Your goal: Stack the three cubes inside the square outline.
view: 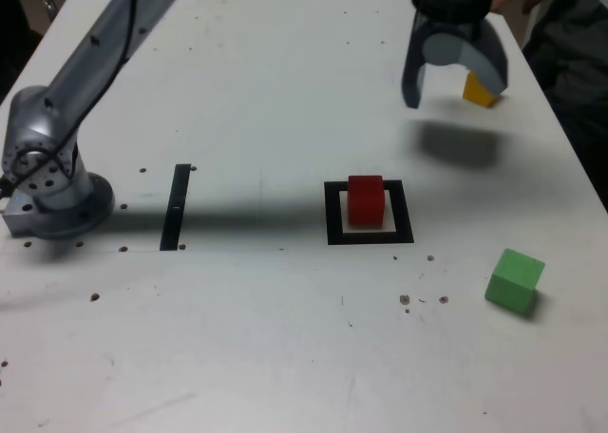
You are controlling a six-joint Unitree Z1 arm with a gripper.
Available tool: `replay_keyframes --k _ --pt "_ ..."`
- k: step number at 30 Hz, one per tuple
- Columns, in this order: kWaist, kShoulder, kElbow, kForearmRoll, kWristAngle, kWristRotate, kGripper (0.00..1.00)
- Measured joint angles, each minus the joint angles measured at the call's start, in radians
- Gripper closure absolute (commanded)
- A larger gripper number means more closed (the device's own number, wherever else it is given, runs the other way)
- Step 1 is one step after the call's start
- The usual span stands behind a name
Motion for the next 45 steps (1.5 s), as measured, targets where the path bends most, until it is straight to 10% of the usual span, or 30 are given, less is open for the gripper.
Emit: replay_keyframes --k 18,34,45 --pt "0.094 0.201 -0.36 0.023 0.02 0.186 0.0" --pt "0.098 0.226 -0.393 -0.024 0.022 0.581 0.01" --pt "0.098 0.24 -0.393 -0.013 0.037 0.6 0.07"
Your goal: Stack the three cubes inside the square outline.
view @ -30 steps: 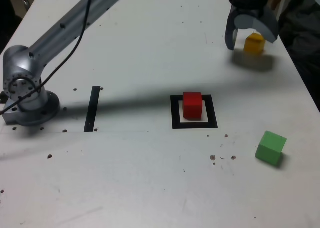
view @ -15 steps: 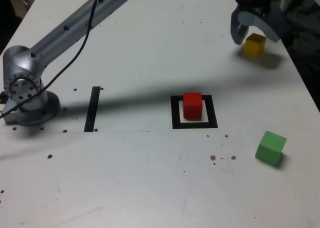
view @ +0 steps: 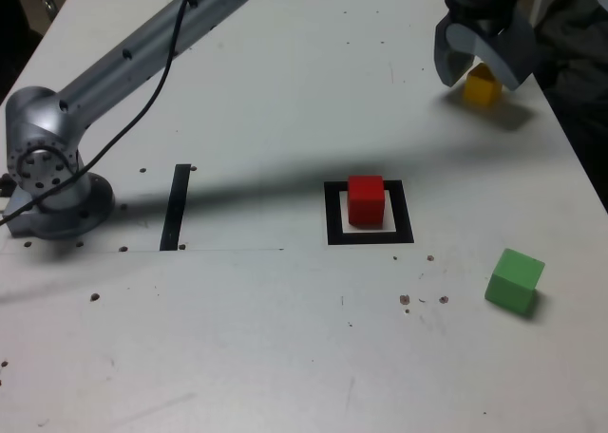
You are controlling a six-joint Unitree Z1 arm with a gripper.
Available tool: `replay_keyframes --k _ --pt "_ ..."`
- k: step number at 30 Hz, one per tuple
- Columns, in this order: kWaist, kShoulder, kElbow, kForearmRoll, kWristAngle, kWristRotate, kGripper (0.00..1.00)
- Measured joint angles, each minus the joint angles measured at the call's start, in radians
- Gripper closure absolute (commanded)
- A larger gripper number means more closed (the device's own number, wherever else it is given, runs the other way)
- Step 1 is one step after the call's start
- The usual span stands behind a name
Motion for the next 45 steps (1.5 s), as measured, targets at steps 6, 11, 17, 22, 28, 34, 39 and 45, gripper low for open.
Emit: replay_keyframes --k 6,11,17,22,28,34,39,45 --pt "0.0 0.007 0.0 0.016 0.009 0.002 0.24" --pt "-0.007 0.007 0.0 0.018 0.01 0.002 0.52" --pt "-0.016 0.008 0.0 0.015 -0.003 0.017 0.63" --pt "-0.017 0.012 0.0 0.015 -0.007 0.022 0.65" --pt "-0.018 0.012 0.0 0.016 -0.007 0.022 0.65" --pt "-0.021 0.012 0.0 0.016 -0.007 0.022 0.65" --pt "-0.025 0.012 0.0 0.017 -0.007 0.022 0.65" --pt "-0.028 -0.001 0.022 0.017 -0.007 0.013 0.65"
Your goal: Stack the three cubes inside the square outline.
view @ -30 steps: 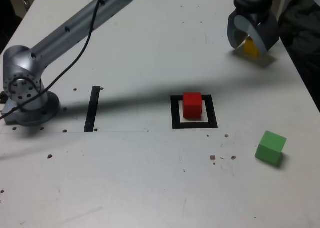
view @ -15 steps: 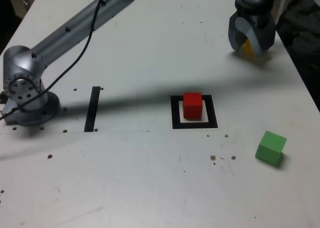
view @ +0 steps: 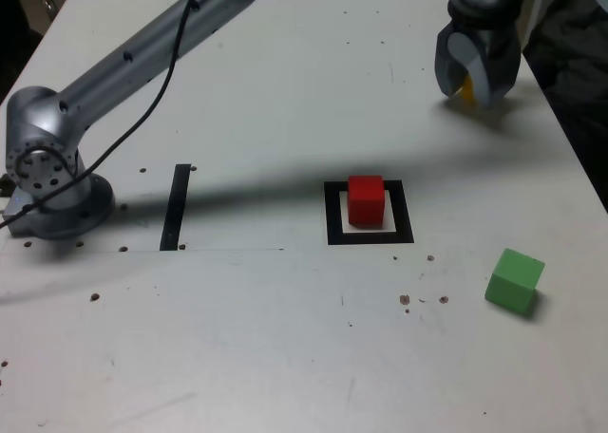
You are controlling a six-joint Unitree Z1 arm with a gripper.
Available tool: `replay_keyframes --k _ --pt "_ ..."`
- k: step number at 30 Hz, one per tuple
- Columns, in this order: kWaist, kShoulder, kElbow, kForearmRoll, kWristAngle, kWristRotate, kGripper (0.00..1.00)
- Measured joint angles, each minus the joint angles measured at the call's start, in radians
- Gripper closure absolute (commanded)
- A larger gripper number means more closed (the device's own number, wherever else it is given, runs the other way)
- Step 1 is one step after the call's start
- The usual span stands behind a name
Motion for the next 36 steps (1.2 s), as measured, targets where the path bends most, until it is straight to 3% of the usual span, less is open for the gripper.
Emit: replay_keyframes --k 13,27,36 --pt "-0.063 -0.203 0.255 -0.01 0.017 -0.141 0.65" --pt "-0.208 -0.529 0.707 -0.024 0.03 -0.573 0.65" --pt "-0.273 -0.7 0.927 -0.086 -0.048 -0.83 0.65"
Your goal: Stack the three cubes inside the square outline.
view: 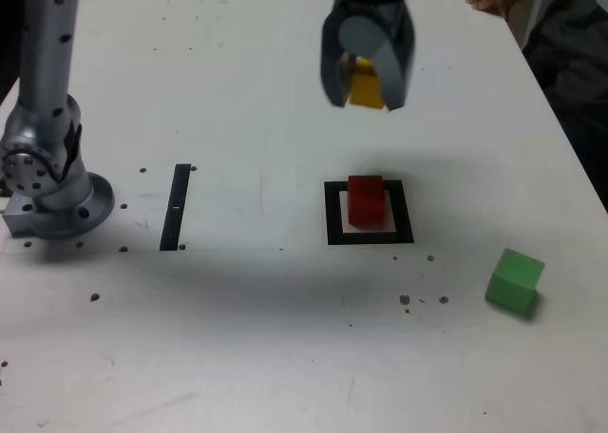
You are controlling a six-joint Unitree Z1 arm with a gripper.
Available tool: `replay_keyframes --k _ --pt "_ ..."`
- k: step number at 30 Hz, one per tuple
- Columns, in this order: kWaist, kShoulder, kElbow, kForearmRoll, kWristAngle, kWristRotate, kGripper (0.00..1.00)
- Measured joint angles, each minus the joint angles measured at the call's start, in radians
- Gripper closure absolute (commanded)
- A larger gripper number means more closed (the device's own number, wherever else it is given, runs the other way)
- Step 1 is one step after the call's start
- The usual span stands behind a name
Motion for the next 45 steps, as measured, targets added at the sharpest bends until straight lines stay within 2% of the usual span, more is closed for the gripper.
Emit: replay_keyframes --k 5,12,17,39,41,45 --pt "-0.018 -0.029 0.076 -0.03 -0.063 -0.099 0.65" --pt "-0.065 -0.038 0.159 -0.133 -0.095 -0.192 0.65" --pt "-0.078 -0.039 0.186 -0.18 -0.11 -0.214 0.65" --pt "-0.126 0.009 0.198 -0.221 -0.132 -0.257 0.65" --pt "-0.126 0.011 0.2 -0.227 -0.132 -0.257 0.57" --pt "-0.126 0.015 0.209 -0.241 -0.133 -0.257 0.2"
